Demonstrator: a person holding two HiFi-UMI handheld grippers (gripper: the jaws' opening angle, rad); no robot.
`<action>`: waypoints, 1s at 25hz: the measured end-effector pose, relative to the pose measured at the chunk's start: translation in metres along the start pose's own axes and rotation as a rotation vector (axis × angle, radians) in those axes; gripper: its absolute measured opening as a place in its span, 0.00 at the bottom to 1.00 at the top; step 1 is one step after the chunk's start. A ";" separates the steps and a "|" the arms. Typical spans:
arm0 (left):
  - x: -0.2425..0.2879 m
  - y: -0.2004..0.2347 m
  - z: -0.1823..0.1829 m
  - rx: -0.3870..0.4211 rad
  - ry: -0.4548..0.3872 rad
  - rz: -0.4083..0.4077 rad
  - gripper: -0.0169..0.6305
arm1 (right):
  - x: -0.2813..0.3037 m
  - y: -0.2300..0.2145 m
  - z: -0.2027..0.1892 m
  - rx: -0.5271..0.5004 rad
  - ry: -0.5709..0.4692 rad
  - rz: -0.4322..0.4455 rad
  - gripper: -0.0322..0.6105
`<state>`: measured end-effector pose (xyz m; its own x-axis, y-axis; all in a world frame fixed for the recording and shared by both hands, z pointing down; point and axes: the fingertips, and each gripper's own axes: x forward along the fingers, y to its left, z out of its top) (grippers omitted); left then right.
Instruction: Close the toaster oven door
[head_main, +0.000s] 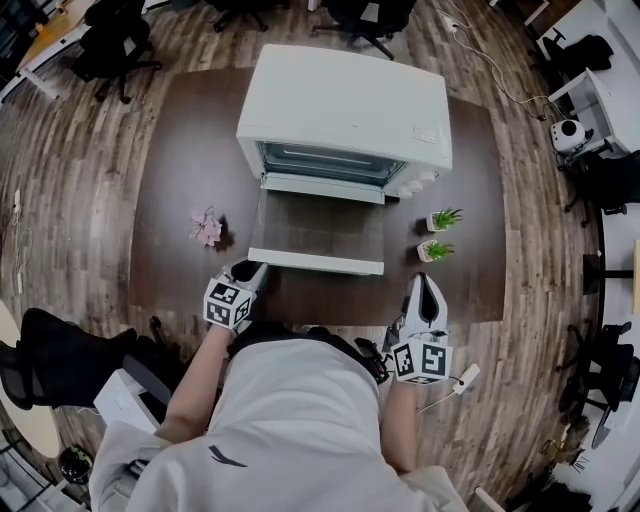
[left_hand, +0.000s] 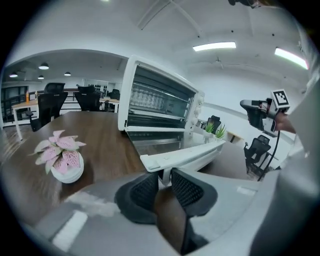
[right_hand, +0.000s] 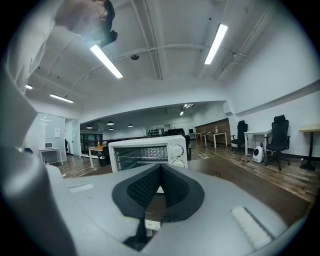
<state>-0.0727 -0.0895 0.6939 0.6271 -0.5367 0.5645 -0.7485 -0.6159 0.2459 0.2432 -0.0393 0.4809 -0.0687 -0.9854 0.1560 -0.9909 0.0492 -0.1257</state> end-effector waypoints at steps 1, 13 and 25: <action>-0.003 -0.001 0.005 0.014 -0.009 -0.003 0.17 | -0.001 0.000 -0.001 -0.001 0.002 -0.002 0.05; -0.040 -0.010 0.093 0.100 -0.155 -0.012 0.18 | 0.009 0.039 -0.042 -0.113 0.052 0.120 0.06; -0.047 0.004 0.186 0.066 -0.345 0.032 0.15 | 0.102 0.055 -0.021 -0.168 0.018 0.161 0.05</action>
<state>-0.0649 -0.1739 0.5219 0.6477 -0.7129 0.2689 -0.7606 -0.6253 0.1745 0.1788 -0.1332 0.5108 -0.2279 -0.9597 0.1647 -0.9723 0.2334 0.0147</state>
